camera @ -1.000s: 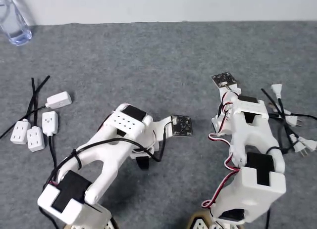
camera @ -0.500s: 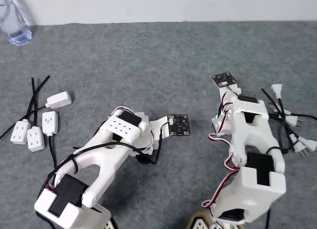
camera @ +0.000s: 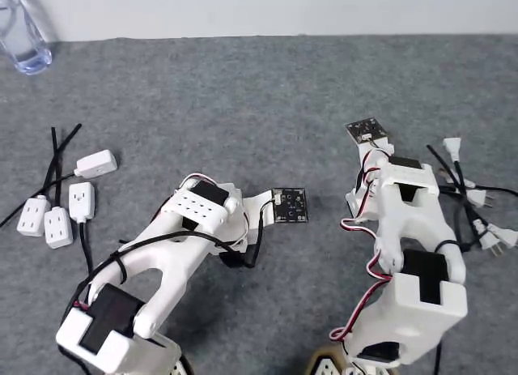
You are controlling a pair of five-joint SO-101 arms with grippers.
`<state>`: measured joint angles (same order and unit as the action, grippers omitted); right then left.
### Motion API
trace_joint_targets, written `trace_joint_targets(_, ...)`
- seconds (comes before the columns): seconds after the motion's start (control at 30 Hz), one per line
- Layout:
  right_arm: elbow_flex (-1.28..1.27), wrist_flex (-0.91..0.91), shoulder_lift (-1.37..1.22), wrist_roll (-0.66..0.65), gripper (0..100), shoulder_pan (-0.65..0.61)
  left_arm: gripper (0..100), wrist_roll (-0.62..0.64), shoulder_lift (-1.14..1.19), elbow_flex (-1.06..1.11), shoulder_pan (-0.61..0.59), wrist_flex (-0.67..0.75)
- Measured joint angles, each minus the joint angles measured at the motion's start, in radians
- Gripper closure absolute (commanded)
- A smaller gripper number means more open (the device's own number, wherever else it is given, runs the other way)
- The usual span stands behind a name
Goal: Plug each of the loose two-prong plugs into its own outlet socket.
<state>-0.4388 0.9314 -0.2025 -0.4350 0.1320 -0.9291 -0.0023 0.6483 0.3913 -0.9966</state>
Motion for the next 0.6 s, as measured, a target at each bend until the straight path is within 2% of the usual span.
trace_joint_targets(0.3,0.0,0.0,0.0,0.0,70.7,0.0,71,-0.017,0.057,-0.044,-0.023,-0.003)
trace_joint_targets(0.6,0.0,0.0,0.0,0.0,70.7,0.0,71,-0.018,0.328,-0.341,-0.072,-0.23)
